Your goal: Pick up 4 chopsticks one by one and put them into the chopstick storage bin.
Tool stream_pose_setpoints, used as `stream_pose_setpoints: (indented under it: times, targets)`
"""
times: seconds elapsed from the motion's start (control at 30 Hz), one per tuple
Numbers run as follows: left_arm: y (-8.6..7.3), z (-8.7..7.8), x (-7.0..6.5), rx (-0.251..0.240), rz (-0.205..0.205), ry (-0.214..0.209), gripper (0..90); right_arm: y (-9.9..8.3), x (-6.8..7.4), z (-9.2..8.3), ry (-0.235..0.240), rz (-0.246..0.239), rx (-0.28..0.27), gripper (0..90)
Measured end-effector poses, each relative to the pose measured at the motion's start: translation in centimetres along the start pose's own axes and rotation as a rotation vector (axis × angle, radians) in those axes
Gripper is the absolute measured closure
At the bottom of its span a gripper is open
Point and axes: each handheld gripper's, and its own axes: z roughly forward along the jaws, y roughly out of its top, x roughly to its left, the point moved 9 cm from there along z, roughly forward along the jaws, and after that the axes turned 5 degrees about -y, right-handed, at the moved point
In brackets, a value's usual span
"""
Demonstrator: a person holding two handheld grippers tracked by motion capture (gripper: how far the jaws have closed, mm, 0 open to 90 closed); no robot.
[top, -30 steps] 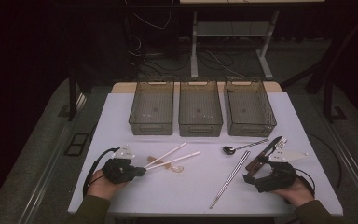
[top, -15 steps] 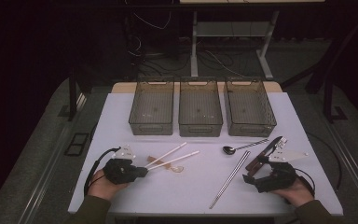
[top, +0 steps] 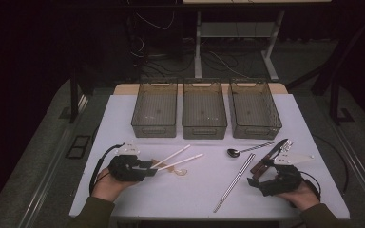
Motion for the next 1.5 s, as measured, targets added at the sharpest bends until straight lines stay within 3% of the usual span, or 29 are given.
stream_pose_setpoints:
  times: [0.13, 0.33, 0.4, 0.5, 0.57, 0.93, 1.3, 1.5]
  targets:
    - [1.4, 0.5, 0.5, -0.016, -0.01, -0.01, 56.8, 0.0, 0.0, 0.0, 0.001, 0.002, 0.001, 2.3]
    - [3.1, 1.8, 1.6, 0.004, -0.002, -0.019, 54.3, 0.0, -0.1, 0.0, 0.001, 0.006, -0.001, 2.3]
    - [3.4, 2.5, 1.8, 0.023, -0.01, -0.021, 54.1, 0.0, -0.1, 0.0, 0.001, 0.006, 0.001, 2.3]
    - [3.7, 3.5, 2.5, 0.061, 0.013, 0.0, 54.3, 0.0, -0.1, 0.0, 0.002, 0.009, 0.002, 2.3]
    - [3.9, 4.2, 2.8, 0.076, -0.002, 0.005, 55.4, 0.0, -0.1, 0.0, 0.002, 0.009, 0.0, 2.3]
    - [2.7, 6.3, 2.9, 0.192, -0.008, 0.049, 64.4, 0.0, -0.1, -0.1, 0.003, 0.005, -0.003, 2.3]
    - [2.5, 6.7, 3.0, 0.203, 0.005, 0.067, 72.1, 0.0, -0.1, -0.1, 0.002, 0.004, -0.003, 2.3]
    - [2.2, 7.0, 2.8, 0.235, 0.012, 0.06, 75.3, 0.0, -0.1, -0.1, -0.001, 0.003, -0.004, 2.3]
